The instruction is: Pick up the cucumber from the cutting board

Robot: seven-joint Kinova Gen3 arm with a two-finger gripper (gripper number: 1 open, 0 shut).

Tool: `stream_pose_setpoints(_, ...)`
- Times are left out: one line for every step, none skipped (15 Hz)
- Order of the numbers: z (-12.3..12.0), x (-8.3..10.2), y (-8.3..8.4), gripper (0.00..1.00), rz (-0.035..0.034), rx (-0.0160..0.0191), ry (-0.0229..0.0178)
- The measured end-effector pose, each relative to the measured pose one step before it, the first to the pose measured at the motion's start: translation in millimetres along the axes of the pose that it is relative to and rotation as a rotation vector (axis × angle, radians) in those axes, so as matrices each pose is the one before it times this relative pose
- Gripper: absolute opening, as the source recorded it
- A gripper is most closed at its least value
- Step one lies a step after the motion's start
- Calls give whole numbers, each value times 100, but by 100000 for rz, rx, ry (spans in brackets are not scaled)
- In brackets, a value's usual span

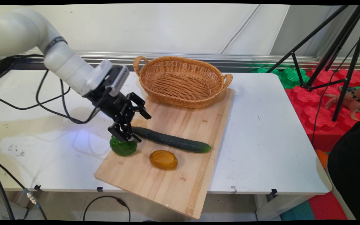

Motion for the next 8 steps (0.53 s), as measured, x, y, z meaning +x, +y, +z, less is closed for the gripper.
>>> stream_pose_setpoints(654,-85,-205,100,1019,-354,-1360)
stream_pose_setpoints(421,-50,-128,100,646,-223,-850)
stream_pose_setpoints(627,-14,-234,100,890,-203,-1093)
stream_pose_setpoints(393,8,-164,100,533,-91,-657)
stream_pose_setpoints(575,26,-247,100,643,-93,-952)
stream_pose_setpoints(364,24,-168,100,431,-40,-589)
stream_pose_setpoints(553,76,-261,100,519,-86,-775)
stream_pose_setpoints(330,34,-158,100,281,-1,-502)
